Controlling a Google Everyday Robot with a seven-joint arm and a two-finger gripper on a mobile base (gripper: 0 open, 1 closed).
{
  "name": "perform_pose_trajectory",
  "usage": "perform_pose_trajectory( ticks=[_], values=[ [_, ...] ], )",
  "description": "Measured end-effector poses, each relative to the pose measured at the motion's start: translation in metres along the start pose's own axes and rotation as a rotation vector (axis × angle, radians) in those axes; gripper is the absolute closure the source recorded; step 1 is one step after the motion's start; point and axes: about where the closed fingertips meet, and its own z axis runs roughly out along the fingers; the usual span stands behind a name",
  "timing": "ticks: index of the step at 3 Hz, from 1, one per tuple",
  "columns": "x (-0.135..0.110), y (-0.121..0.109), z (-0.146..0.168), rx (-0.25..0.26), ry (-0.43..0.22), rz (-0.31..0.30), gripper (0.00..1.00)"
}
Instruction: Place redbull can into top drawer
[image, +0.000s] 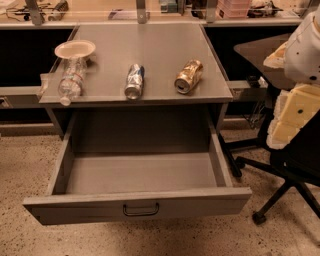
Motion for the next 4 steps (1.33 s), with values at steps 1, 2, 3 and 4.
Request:
perform_pose_trajectory(
  ticks=[1, 2, 3, 4],
  values=[
    [0.0, 0.0, 0.0, 0.0, 0.0, 0.0, 0.0],
    [-0.013, -0.05, 0.024, 0.033, 0.056, -0.162, 0.0],
    [-0.052, -0.088, 0.048, 0.05, 0.101, -0.381, 0.0],
    [-0.055, -0.09, 0.048, 0.058, 0.102, -0.405, 0.0]
  ],
)
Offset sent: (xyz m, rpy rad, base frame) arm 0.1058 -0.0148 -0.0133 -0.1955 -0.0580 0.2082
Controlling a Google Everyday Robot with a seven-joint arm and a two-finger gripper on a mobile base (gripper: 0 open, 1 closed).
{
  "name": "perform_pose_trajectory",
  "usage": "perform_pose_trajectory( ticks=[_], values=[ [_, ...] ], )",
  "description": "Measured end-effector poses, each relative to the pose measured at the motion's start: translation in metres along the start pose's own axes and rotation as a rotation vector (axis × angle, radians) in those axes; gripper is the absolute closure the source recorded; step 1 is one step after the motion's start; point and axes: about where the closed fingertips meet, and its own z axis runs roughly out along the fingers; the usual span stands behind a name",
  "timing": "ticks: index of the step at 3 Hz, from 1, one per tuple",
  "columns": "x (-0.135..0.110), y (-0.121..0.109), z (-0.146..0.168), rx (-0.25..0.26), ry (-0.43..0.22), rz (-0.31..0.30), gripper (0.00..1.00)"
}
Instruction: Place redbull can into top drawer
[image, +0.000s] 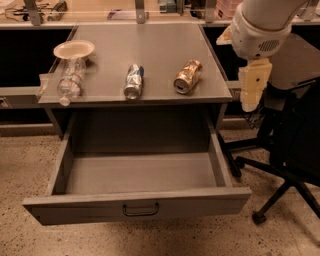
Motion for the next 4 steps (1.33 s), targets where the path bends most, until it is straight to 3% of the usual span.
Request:
perform_pose_trajectory(
  ticks=[1, 2, 3, 4],
  values=[
    [-0.003, -0.001, 0.0, 0.001, 0.02, -0.021, 0.0],
    [-0.018, -0.025, 0.011, 0.028, 0.054, -0.162, 0.0],
    [-0.042, -0.067, 0.031, 0.049, 0.094, -0.382, 0.0],
    [-0.073, -0.107, 0.057, 0.049, 0.08, -0.594, 0.0]
  ],
)
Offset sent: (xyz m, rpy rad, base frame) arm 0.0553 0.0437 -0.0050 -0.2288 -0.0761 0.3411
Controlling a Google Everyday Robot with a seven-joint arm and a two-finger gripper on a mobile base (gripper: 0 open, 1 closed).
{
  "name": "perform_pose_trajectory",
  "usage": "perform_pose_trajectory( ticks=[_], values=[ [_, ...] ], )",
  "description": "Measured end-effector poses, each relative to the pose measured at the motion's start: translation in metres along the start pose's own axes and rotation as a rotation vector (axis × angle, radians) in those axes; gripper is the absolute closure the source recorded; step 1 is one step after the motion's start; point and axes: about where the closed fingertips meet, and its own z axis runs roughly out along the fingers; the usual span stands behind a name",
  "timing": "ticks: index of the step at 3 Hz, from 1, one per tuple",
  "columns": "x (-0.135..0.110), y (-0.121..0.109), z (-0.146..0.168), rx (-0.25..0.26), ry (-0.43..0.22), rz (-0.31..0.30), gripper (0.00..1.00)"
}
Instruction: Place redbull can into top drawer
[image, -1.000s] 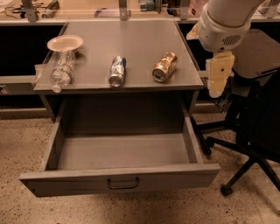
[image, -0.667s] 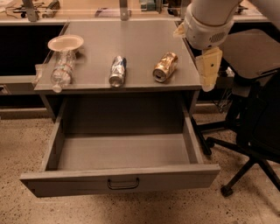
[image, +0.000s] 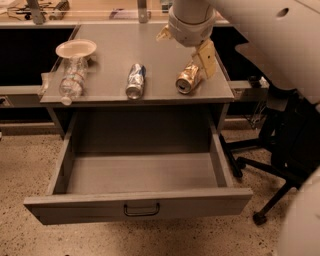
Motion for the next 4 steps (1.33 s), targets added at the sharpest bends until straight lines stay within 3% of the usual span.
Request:
perform_pose_trajectory(
  ticks=[1, 2, 3, 4],
  values=[
    [-0.02, -0.037, 0.027, 0.028, -0.075, -0.19, 0.0],
    [-0.049, -0.057, 0.055, 0.039, -0.172, -0.388, 0.0],
    [-0.078, -0.064, 0.076, 0.04, -0.234, -0.6, 0.0],
    [-0.1, -0.071, 0.094, 0.024, -0.27, -0.738, 0.0]
  ],
)
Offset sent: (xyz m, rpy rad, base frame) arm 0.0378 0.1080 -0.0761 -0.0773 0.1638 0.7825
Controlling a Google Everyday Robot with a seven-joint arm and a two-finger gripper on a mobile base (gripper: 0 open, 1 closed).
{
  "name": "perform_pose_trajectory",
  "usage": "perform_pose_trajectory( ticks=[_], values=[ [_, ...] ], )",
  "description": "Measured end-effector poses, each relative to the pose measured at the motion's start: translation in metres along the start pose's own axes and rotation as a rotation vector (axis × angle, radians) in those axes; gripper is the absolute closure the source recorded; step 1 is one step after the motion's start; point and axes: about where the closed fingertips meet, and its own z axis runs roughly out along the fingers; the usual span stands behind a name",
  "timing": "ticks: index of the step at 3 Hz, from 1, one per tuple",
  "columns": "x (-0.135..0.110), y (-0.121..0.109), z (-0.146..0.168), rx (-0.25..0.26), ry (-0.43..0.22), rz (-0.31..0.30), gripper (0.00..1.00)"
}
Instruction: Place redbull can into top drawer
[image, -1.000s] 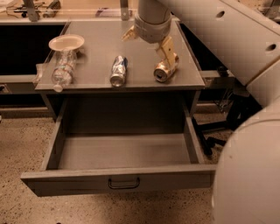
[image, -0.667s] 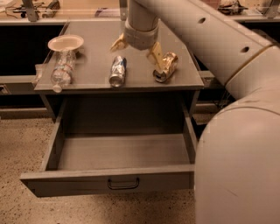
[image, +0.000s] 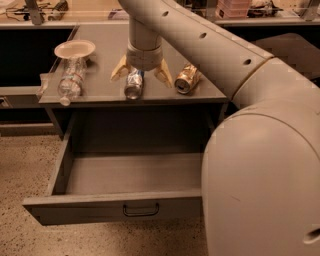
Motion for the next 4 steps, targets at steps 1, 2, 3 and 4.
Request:
perform_pose_trajectory(
  ticks=[1, 2, 3, 4],
  values=[
    [0.001, -0.019, 0.016, -0.001, -0.024, -0.071, 0.17],
    [0.002, -0.033, 0.024, 0.018, -0.039, -0.088, 0.4],
    [0.01, -0.034, 0.029, 0.02, -0.014, -0.012, 0.63],
    [0.012, -0.038, 0.027, 0.019, 0.003, 0.021, 0.86]
  ],
)
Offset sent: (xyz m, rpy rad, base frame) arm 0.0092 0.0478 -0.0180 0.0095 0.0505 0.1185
